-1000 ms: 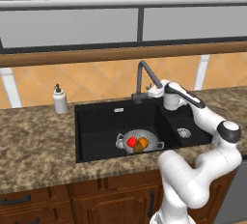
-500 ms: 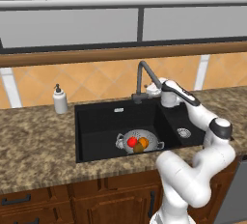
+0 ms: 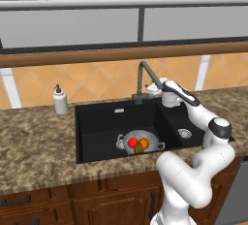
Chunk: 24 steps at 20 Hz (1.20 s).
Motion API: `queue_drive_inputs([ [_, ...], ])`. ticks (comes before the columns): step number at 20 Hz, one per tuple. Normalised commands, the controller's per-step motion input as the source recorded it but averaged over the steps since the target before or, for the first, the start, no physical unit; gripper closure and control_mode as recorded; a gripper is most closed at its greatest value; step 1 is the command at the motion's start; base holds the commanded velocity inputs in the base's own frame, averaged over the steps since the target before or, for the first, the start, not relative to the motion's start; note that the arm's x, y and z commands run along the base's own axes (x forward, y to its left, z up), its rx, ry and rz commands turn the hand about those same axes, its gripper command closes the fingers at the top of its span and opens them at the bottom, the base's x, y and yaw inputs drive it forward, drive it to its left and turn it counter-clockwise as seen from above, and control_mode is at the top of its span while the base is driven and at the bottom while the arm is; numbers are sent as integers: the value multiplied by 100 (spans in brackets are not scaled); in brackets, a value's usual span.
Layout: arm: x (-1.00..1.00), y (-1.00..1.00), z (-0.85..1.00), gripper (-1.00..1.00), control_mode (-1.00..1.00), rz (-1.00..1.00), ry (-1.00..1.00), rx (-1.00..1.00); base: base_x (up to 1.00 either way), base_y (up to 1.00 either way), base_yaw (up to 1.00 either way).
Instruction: Put the colander in the sink, put the pear, apple, orange in the colander, and turn on the sink faucet and pour water over the colander.
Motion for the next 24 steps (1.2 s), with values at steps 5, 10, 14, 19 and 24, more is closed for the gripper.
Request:
queue_drive_inputs([
  [5,0,-1,-32,-100,-100,0,0,0,0,0,0],
  [10,-2,-1,-16,-100,-100,-1,0,0,0,0,0],
  [14,-11,-2,-14,-100,-100,-1,0,0,0,0,0],
  [19,-7,-4,-14,-100,-100,-4,0,0,0,0,0],
  [24,-1,-4,-13,-100,-100,-5,0,0,0,0,0],
])
